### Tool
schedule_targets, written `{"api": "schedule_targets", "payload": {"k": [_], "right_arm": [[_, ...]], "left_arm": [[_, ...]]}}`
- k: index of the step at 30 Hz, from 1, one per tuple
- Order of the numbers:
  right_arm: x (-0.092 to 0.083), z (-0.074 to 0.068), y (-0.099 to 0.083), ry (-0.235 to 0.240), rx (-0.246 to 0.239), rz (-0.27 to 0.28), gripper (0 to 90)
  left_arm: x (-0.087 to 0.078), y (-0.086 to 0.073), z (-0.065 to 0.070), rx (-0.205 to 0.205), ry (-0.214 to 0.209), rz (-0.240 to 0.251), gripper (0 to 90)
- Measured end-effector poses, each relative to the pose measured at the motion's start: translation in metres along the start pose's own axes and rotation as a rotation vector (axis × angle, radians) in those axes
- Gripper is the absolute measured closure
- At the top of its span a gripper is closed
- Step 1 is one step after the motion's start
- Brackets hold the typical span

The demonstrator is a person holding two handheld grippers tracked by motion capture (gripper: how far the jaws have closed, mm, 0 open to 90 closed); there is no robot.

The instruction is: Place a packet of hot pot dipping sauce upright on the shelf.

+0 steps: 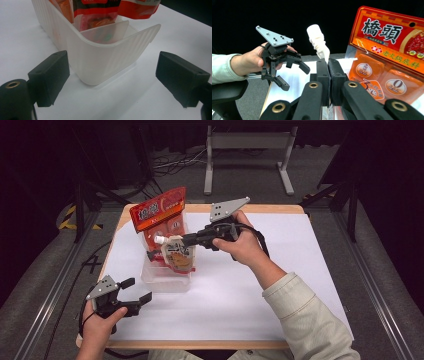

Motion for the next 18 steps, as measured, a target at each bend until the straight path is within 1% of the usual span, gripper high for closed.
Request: {"api": "schedule_targets", "payload": {"k": [3,11,18], "right_arm": [[0.002,0.0,-0.001,0.005,-0.005,-0.002,88.8],[0.014,-0.002,-0.012,0.042,-0.012,-0.01,88.7],[0.022,-0.002,-0.021,0.05,-0.012,-0.023,88.6]], "left_arm": [[0.0,0.0,0.0,-0.002,0.001,0.002,12.8],[0.0,-0.001,-0.001,-0.001,0.002,0.001,12.8],[0.0,-0.001,-0.002,0.0,0.001,0.001,12.8]]}}
Point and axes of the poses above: each handheld gripper's, and its own axes: x roughly forward along the jaws, y roughly out of its top, z roughly to its right, the point moved 6 cm from there along x, roughly forward along the jaws, and after that the axes turned 14 degrees about z, right-handed, at the moved point
